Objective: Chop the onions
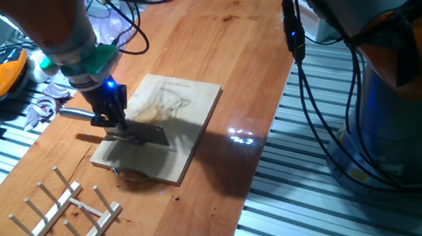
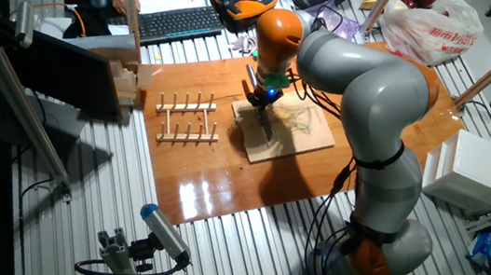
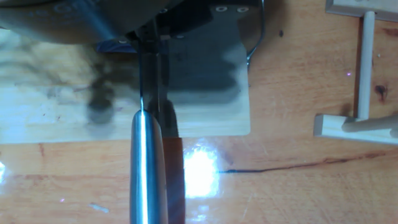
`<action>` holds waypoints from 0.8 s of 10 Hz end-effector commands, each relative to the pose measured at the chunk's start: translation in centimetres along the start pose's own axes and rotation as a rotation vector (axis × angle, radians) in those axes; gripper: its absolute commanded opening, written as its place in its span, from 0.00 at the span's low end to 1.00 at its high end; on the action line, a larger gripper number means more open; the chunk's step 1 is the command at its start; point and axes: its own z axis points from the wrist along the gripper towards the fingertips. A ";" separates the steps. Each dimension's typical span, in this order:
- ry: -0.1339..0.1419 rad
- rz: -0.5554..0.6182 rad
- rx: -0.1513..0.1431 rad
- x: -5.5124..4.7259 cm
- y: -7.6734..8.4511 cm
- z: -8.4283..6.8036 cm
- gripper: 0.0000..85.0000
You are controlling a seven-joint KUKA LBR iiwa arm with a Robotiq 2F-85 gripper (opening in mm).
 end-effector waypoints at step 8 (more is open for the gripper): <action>0.006 0.018 -0.004 -0.2 0.9 -1.1 0.00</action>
